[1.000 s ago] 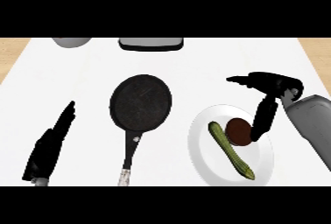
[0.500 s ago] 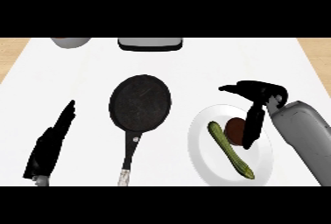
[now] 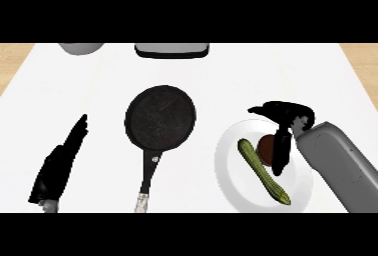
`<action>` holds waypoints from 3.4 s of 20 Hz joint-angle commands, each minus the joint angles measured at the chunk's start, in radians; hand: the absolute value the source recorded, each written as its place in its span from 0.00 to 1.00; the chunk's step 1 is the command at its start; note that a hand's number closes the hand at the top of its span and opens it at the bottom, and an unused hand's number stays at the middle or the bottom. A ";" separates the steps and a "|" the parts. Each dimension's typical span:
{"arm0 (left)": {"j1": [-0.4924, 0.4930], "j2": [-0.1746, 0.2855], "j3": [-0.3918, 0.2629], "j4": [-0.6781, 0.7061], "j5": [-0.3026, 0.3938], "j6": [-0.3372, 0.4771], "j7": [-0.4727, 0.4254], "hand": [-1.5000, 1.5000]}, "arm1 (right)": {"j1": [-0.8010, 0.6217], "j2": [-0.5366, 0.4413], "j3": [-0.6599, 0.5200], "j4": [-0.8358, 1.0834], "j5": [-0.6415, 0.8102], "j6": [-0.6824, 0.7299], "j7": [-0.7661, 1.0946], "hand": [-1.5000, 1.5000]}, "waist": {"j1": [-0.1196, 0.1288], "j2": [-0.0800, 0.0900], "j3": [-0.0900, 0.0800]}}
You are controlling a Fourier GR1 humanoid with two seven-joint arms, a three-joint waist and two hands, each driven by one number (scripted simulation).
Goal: Pick the cupcake from the plate and place it in the pan
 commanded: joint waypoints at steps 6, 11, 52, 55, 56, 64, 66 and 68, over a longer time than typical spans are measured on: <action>0.035 -0.035 0.016 -0.020 -0.039 -0.009 -0.008 0.50 | 0.049 0.051 -0.002 0.029 0.107 0.030 0.039 0.00 | 0.000 0.000 0.000; 0.029 -0.041 0.045 -0.043 -0.036 -0.039 0.011 0.50 | 0.103 0.037 -0.014 0.037 0.190 0.038 -0.053 0.00 | 0.000 0.001 0.000; 0.060 -0.123 0.102 -0.073 -0.115 -0.118 0.013 0.50 | 0.215 0.070 -0.124 -0.249 0.807 -0.678 -0.331 1.00 | -0.001 -0.007 0.002; 0.043 -0.136 0.106 -0.031 -0.114 -0.113 -0.004 0.50 | 0.212 0.103 -0.084 -0.332 0.857 -0.774 -0.370 1.00 | -0.008 -0.004 0.001; 0.010 -0.095 0.146 -0.025 -0.081 -0.151 0.011 0.50 | 0.144 0.117 -0.090 -0.278 0.858 -0.767 -0.388 1.00 | 0.005 0.001 0.000; 0.002 -0.092 0.140 -0.072 -0.106 -0.162 0.055 0.50 | -0.072 0.335 -0.098 -0.104 0.856 -0.784 -0.376 1.00 | 0.010 0.003 0.000; -0.021 -0.099 0.157 -0.052 -0.087 -0.162 0.050 0.50 | -0.111 0.411 -0.092 -0.022 0.856 -0.826 -0.376 1.00 | 0.014 0.004 0.000; 0.021 -0.133 0.107 -0.062 -0.140 -0.130 0.025 0.50 | -0.208 0.425 -0.074 0.091 0.800 -0.859 -0.329 1.00 | 0.028 0.006 0.000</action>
